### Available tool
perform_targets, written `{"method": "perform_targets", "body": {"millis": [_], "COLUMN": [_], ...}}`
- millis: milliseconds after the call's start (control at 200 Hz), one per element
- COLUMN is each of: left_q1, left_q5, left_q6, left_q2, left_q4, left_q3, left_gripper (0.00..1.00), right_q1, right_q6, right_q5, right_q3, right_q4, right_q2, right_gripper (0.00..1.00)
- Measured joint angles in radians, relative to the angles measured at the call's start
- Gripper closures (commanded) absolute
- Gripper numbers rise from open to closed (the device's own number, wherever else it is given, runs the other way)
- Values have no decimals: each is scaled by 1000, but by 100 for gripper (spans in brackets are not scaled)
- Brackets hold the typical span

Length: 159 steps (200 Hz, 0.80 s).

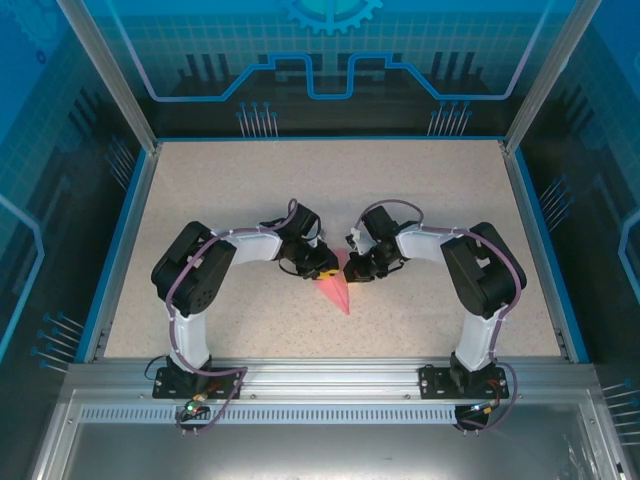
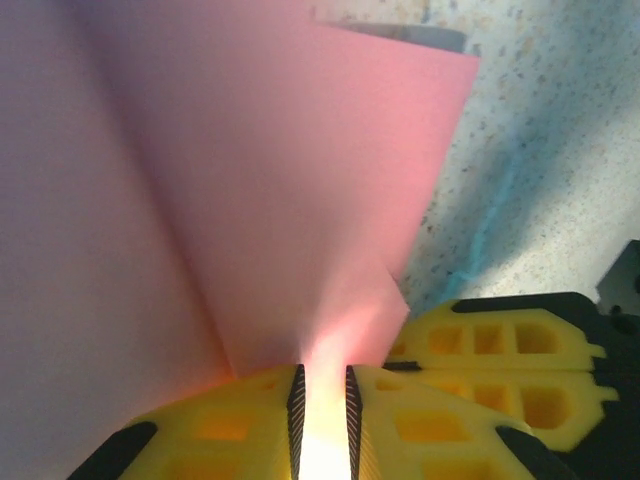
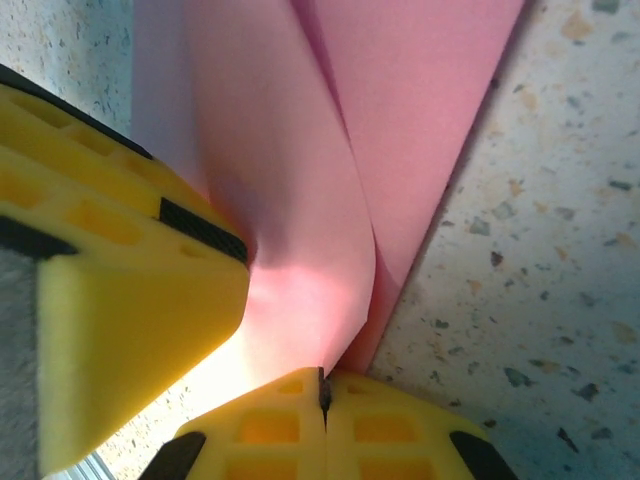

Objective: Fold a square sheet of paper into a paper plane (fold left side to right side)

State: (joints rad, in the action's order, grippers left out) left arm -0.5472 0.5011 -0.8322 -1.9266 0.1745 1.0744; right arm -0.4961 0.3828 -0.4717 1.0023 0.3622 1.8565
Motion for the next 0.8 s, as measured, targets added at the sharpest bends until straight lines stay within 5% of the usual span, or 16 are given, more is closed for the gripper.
{"method": "perform_targets", "body": {"millis": [235, 545, 795], "left_q1": [0, 0, 0], "left_q5": [-7, -10, -11], "left_q6": [0, 0, 0], "left_q2": [-2, 4, 5], "left_q4": [-16, -48, -50], "left_q3": [-18, -41, -43], "left_gripper": [79, 81, 81], "right_q1": [-3, -3, -17], "right_q6": [-3, -3, -2], "right_q5": [2, 21, 8], "right_q3": [6, 26, 18], "right_q4": [6, 49, 90], "right_q2": [1, -25, -169], "right_gripper": [99, 75, 81]}}
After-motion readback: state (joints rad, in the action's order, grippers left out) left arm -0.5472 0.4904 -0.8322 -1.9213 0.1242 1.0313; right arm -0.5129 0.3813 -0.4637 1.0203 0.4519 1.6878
